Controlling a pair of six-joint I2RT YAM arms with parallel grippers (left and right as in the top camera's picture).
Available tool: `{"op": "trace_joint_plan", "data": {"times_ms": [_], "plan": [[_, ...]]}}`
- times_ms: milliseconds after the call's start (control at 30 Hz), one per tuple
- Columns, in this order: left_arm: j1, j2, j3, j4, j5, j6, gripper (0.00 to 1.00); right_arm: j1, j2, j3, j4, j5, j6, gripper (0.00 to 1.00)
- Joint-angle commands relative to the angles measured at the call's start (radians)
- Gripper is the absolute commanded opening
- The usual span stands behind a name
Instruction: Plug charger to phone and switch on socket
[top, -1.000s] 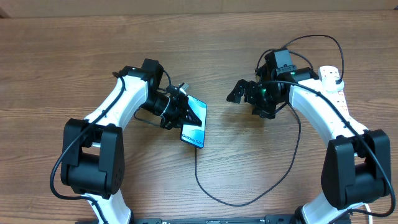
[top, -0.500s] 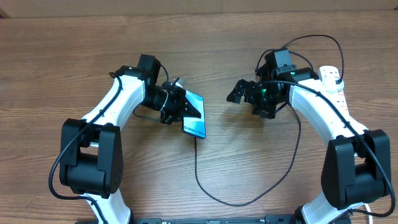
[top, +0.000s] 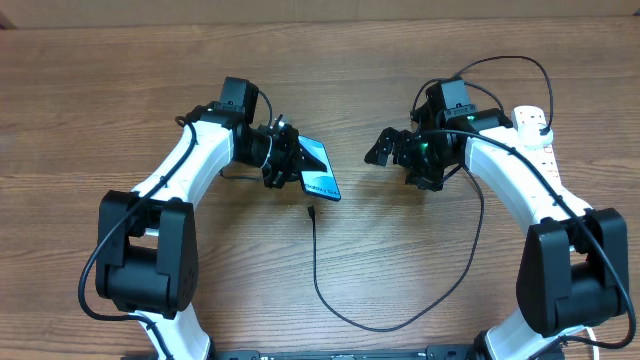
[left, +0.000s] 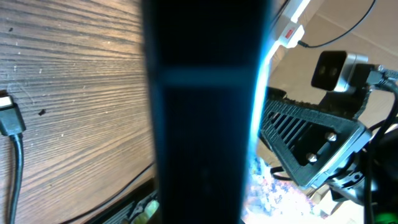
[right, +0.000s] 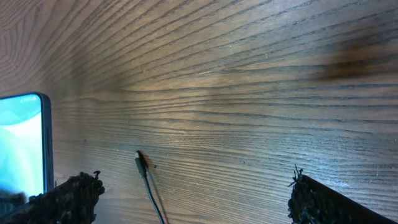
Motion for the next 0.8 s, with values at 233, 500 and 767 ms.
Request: {"op": "trace_joint_plan", "data": {"times_ms": [233, 500, 767], "plan": [[-0.001, -0.037, 0.003, 0.008, 0.044, -0.049, 0.04, 0.002, 0.003, 0.001, 0.005, 0.004, -0.008, 1.00], [-0.001, -0.037, 0.003, 0.024, 0.045, -0.051, 0.04, 0.002, 0.003, 0.001, 0.005, 0.004, -0.008, 1.00], [-0.001, -0.037, 0.003, 0.023, 0.045, -0.050, 0.04, 0.002, 0.003, 0.001, 0.005, 0.004, -0.008, 1.00]]}}
